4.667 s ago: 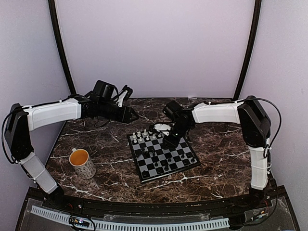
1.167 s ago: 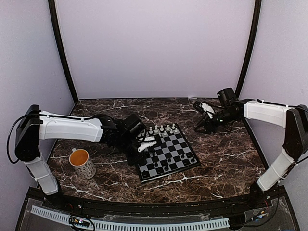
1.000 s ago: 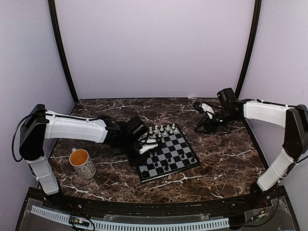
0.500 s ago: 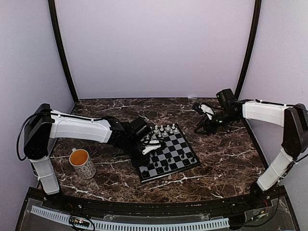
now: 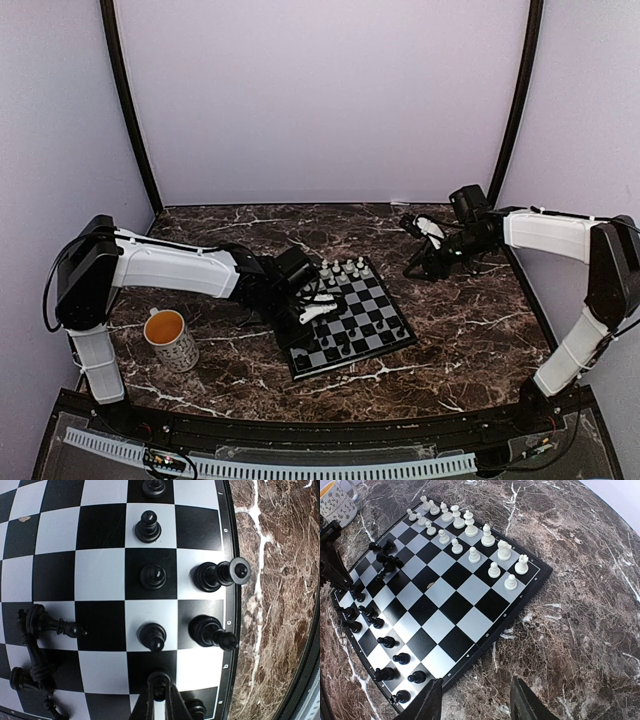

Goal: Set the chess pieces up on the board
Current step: Place the pawn at g7.

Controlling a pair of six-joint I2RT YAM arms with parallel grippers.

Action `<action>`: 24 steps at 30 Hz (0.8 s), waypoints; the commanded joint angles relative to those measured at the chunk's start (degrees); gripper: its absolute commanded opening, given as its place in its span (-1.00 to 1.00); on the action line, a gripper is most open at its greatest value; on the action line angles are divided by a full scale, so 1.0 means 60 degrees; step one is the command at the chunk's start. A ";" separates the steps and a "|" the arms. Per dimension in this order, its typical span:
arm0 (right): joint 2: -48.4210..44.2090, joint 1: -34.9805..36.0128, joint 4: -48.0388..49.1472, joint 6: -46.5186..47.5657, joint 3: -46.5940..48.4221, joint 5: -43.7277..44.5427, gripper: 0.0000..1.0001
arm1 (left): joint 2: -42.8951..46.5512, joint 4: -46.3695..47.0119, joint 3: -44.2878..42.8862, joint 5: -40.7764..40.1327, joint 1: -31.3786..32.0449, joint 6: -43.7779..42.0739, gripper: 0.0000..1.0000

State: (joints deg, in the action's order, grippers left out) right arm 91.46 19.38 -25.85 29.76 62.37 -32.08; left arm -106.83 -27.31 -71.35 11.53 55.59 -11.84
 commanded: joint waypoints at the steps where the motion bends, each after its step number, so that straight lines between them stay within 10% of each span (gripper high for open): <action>1: 0.0035 -0.0036 0.0019 0.0087 0.0108 -0.0043 -0.04 | -0.0035 -0.0148 -0.0221 -0.0066 0.0066 0.0081 -0.93; 24: 0.0103 -0.0038 -0.0123 0.0084 0.0192 -0.0147 -0.04 | 0.0384 -0.0114 -0.0275 -0.0094 0.0066 0.0265 -0.35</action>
State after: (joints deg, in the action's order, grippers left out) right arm 91.83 19.38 -26.74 29.80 62.39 -32.14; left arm -107.24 -27.33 -71.88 10.59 55.64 -10.66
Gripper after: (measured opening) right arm 0.480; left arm 0.307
